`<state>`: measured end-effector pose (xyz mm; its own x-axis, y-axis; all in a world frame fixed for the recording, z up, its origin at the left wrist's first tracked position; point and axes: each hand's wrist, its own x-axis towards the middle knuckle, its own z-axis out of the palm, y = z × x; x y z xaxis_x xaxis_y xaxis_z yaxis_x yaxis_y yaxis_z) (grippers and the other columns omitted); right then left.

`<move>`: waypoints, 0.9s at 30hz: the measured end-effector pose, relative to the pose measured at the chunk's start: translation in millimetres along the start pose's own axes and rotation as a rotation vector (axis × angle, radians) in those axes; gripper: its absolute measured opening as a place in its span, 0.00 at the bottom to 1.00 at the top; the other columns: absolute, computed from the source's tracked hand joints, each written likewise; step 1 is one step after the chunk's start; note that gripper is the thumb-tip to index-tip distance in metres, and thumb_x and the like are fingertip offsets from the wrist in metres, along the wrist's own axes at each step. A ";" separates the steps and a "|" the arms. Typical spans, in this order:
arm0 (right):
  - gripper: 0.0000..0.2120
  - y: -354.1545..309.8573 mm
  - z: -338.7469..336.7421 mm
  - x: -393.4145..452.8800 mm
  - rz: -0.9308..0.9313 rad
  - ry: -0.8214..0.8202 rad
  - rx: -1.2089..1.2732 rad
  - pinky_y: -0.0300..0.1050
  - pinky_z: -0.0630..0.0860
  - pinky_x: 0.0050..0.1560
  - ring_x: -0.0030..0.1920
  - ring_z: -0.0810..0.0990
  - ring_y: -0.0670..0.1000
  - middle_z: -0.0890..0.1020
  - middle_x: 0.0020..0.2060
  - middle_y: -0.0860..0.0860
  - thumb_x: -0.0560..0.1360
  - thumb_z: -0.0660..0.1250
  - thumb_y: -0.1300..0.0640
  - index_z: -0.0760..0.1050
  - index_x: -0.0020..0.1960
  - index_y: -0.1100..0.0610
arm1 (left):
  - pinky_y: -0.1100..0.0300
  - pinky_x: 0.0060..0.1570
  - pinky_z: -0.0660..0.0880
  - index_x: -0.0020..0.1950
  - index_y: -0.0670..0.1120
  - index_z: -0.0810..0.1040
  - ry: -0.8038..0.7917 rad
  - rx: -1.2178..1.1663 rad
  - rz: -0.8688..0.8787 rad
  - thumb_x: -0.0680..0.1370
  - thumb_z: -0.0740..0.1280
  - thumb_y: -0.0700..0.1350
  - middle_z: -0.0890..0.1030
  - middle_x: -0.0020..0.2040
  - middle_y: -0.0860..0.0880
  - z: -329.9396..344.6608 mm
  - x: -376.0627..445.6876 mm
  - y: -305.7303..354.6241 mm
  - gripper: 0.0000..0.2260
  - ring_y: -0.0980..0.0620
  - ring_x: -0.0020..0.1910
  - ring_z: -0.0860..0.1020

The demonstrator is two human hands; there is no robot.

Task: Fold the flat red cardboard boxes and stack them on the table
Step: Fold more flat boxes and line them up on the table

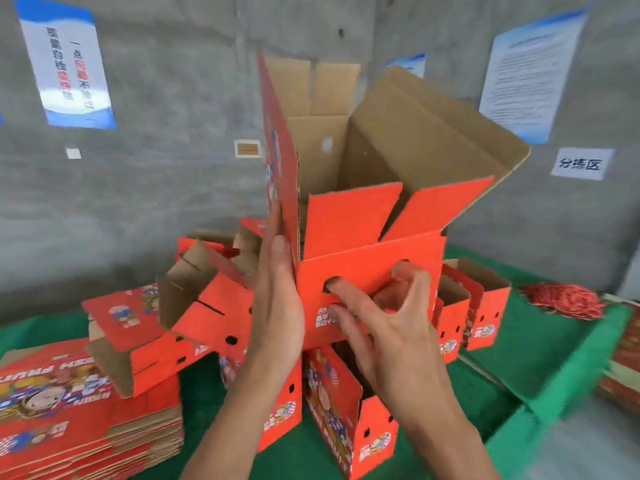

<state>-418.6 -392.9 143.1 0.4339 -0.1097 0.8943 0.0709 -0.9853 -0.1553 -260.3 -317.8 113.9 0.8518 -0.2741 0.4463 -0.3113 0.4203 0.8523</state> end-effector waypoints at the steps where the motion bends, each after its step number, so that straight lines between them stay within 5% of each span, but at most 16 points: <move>1: 0.24 12.7 -4.7 -5.0 0.048 -0.005 -0.051 0.43 0.79 0.37 0.44 0.70 0.45 0.57 0.58 0.45 0.79 0.68 0.46 0.67 0.71 0.28 | 0.46 0.79 0.61 0.79 0.53 0.70 -0.018 0.024 -0.002 0.73 0.56 0.74 0.73 0.77 0.53 24.0 1.6 2.9 0.40 0.53 0.78 0.68; 4: 0.36 61.8 -19.4 -35.4 0.232 -0.096 -0.170 0.42 0.78 0.38 0.42 0.73 0.47 0.58 0.55 0.45 0.74 0.75 0.54 0.64 0.72 0.27 | 0.52 0.73 0.68 0.76 0.53 0.74 -0.161 -0.014 -0.032 0.73 0.54 0.71 0.78 0.73 0.53 90.5 -9.1 -2.3 0.38 0.52 0.74 0.74; 8: 0.35 116.0 -36.8 -87.9 0.377 -0.158 -0.248 0.47 0.80 0.35 0.40 0.75 0.51 0.59 0.55 0.46 0.76 0.73 0.56 0.64 0.73 0.28 | 0.59 0.55 0.81 0.58 0.61 0.86 -0.292 -0.123 -0.266 0.80 0.56 0.68 0.87 0.54 0.56 154.8 -40.3 -43.3 0.22 0.53 0.57 0.85; 11: 0.32 154.2 -45.3 -124.2 0.484 -0.209 -0.239 0.48 0.80 0.36 0.41 0.75 0.52 0.58 0.55 0.46 0.78 0.70 0.55 0.63 0.73 0.29 | 0.47 0.60 0.80 0.58 0.55 0.86 -0.404 -0.083 -0.409 0.81 0.56 0.68 0.88 0.54 0.49 189.2 -59.2 -76.9 0.25 0.47 0.56 0.85; 15: 0.31 196.4 -34.8 -174.6 0.609 -0.277 -0.227 0.50 0.81 0.37 0.45 0.78 0.55 0.58 0.58 0.48 0.80 0.67 0.57 0.61 0.75 0.33 | 0.54 0.53 0.79 0.56 0.63 0.85 -0.452 0.059 -0.495 0.75 0.55 0.75 0.88 0.52 0.56 212.3 -76.6 -129.1 0.27 0.59 0.51 0.85; 18: 0.29 220.0 -16.5 -206.7 0.679 -0.365 -0.172 0.53 0.82 0.42 0.49 0.79 0.57 0.61 0.61 0.53 0.81 0.65 0.56 0.64 0.78 0.37 | 0.54 0.63 0.76 0.67 0.60 0.81 -0.453 0.167 -0.545 0.76 0.54 0.76 0.85 0.60 0.60 215.7 -85.0 -171.0 0.31 0.62 0.59 0.82; 21: 0.29 239.0 6.7 -232.9 0.695 -0.454 -0.140 0.54 0.82 0.48 0.54 0.80 0.57 0.62 0.62 0.54 0.81 0.65 0.57 0.64 0.80 0.41 | 0.46 0.75 0.68 0.76 0.58 0.73 -0.469 0.272 -0.632 0.81 0.52 0.72 0.77 0.71 0.55 211.7 -88.7 -205.0 0.30 0.52 0.71 0.75; 27: 0.40 238.3 67.7 -255.4 0.747 -0.654 -0.143 0.48 0.81 0.55 0.69 0.74 0.55 0.54 0.73 0.57 0.79 0.63 0.57 0.46 0.83 0.40 | 0.57 0.78 0.60 0.78 0.49 0.70 -0.352 0.305 -0.558 0.89 0.52 0.45 0.71 0.77 0.49 197.4 -79.6 -238.9 0.18 0.53 0.77 0.67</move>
<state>-451.7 -590.8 -150.7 0.7345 -0.6557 0.1751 -0.5112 -0.7042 -0.4927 -336.9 -567.2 -71.5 0.7477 -0.6613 -0.0597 -0.0174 -0.1095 0.9938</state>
